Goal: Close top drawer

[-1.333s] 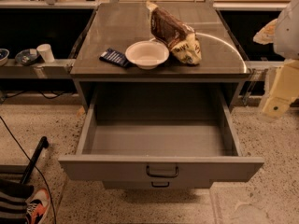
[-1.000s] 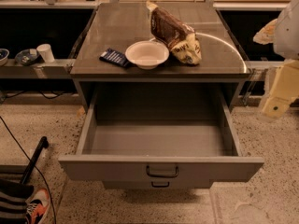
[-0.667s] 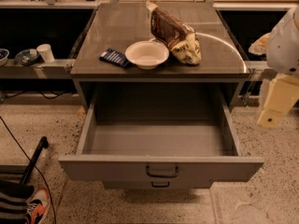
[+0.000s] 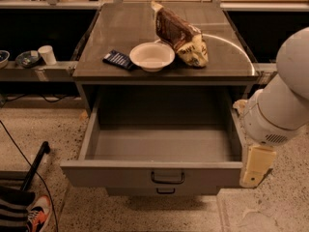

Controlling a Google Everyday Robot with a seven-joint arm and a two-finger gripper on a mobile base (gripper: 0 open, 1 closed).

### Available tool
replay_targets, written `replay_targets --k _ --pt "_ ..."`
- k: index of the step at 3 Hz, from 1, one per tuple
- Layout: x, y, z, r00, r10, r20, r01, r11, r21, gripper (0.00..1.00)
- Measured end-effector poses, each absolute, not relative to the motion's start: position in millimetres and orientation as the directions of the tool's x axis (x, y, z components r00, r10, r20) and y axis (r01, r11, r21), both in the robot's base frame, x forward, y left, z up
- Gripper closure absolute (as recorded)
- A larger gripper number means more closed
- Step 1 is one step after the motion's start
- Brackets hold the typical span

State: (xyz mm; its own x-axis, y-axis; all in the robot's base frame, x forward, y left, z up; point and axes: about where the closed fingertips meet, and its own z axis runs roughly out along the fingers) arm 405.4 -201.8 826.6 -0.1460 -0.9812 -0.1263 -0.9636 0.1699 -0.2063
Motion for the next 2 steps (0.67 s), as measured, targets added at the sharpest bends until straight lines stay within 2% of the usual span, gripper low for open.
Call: replay_targets --k 2 --pt "399 -206 815 -0.138 -0.987 -0.087 -0.969 0.152 -0.192 0.0"
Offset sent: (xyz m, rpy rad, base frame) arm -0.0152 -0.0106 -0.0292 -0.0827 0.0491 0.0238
